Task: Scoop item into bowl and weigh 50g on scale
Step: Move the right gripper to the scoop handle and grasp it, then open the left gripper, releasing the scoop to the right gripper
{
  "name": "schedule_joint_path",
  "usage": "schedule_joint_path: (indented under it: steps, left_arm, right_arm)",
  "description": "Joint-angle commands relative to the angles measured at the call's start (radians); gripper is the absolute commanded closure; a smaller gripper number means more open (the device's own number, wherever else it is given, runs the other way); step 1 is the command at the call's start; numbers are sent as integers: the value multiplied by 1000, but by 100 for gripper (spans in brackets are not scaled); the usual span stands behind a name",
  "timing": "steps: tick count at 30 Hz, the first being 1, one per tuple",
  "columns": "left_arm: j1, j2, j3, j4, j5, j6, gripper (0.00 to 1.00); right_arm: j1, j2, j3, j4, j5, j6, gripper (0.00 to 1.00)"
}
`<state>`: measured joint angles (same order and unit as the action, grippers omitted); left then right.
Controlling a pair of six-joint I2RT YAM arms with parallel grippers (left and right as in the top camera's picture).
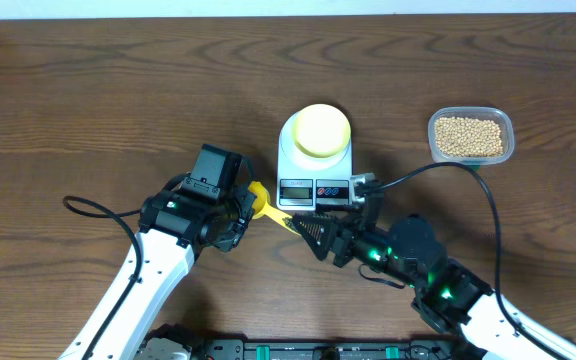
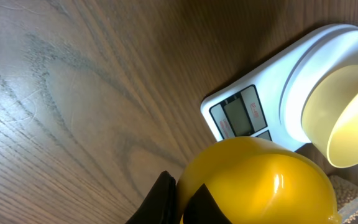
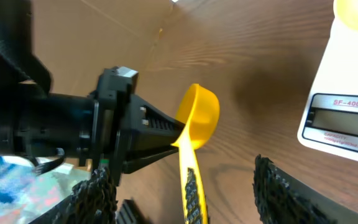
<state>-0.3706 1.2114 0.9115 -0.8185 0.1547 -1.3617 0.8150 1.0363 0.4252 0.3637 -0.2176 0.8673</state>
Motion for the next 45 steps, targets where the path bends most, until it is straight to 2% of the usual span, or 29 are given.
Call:
schedule_joint_path:
  steps: [1, 10, 16, 24, 35, 45]
  left_arm:
    - [-2, 3, 27, -3, -12, -5, 92]
    - [-2, 3, 27, -10, -12, -5, 93]
    - [-2, 3, 27, -9, -12, -5, 93]
    - [-7, 3, 27, -9, -7, -5, 93]
    - [-61, 3, 27, -9, -10, -5, 93]
    - [-61, 3, 27, -9, -9, -5, 92]
  right_arm:
    - [24, 69, 16, 38, 85, 92, 34]
    - [25, 184, 16, 199, 23, 191, 46]
    - [35, 188, 16, 202, -2, 214, 57]
    - [85, 188, 16, 202, 3, 217, 60]
    - [95, 188, 16, 201, 5, 218, 71]
    - [103, 188, 16, 185, 5, 224, 77]
